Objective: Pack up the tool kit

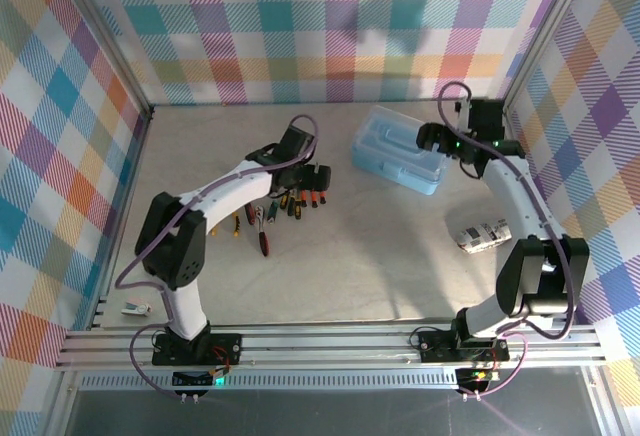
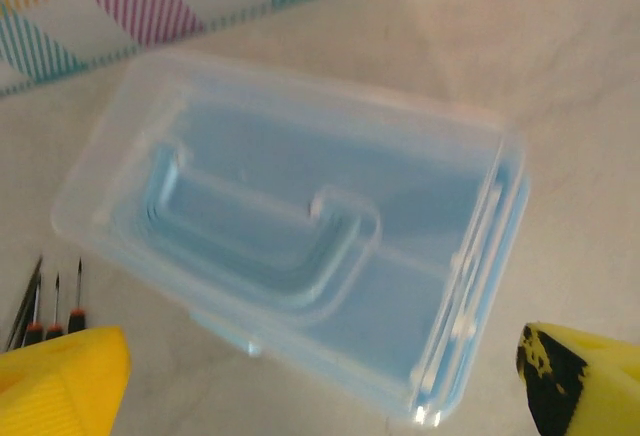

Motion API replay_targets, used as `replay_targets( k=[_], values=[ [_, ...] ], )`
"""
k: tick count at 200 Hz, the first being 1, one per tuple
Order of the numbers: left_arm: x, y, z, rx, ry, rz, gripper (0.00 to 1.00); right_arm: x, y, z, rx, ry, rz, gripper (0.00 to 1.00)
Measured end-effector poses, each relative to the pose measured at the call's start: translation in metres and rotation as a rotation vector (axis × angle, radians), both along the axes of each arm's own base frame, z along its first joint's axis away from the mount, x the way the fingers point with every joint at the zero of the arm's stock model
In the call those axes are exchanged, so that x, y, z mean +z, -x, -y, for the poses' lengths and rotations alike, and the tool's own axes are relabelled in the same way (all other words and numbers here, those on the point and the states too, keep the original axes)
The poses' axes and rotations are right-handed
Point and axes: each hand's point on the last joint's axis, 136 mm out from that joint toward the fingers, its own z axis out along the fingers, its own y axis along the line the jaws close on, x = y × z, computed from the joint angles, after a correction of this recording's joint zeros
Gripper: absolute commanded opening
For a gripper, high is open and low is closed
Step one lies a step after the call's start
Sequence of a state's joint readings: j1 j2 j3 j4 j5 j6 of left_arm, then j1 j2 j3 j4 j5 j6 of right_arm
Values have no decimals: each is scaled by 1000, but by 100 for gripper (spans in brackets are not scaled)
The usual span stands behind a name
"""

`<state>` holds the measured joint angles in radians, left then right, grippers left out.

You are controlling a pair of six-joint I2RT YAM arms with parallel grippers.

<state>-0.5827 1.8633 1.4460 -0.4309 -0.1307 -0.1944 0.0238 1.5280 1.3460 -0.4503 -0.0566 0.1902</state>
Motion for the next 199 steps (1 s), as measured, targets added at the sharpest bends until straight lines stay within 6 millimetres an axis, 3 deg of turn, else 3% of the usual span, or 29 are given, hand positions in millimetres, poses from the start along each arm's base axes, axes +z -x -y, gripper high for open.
replay_targets(
  k=[20, 33, 62, 86, 98, 135, 199],
  values=[
    [-9, -18, 25, -23, 15, 7, 100, 16, -37, 4, 28, 56, 67, 99],
    [-15, -25, 38, -38, 20, 3, 100, 11, -61, 5, 51, 75, 79, 99],
    [-26, -39, 65, -54, 39, 2, 100, -28, -107, -1, 118, 78, 39, 99],
    [-32, -50, 77, -51, 48, 4, 100, -67, -121, -7, 172, 50, -19, 99],
    [-35, -54, 80, -50, 47, 5, 100, -79, -119, -9, 200, 36, -42, 99],
    [-43, -61, 81, -42, 31, 3, 100, -78, -99, -18, 272, -30, 2, 99],
    [-45, -67, 76, -28, 2, -2, 100, -80, 9, -45, 290, -123, -32, 99]
  ],
)
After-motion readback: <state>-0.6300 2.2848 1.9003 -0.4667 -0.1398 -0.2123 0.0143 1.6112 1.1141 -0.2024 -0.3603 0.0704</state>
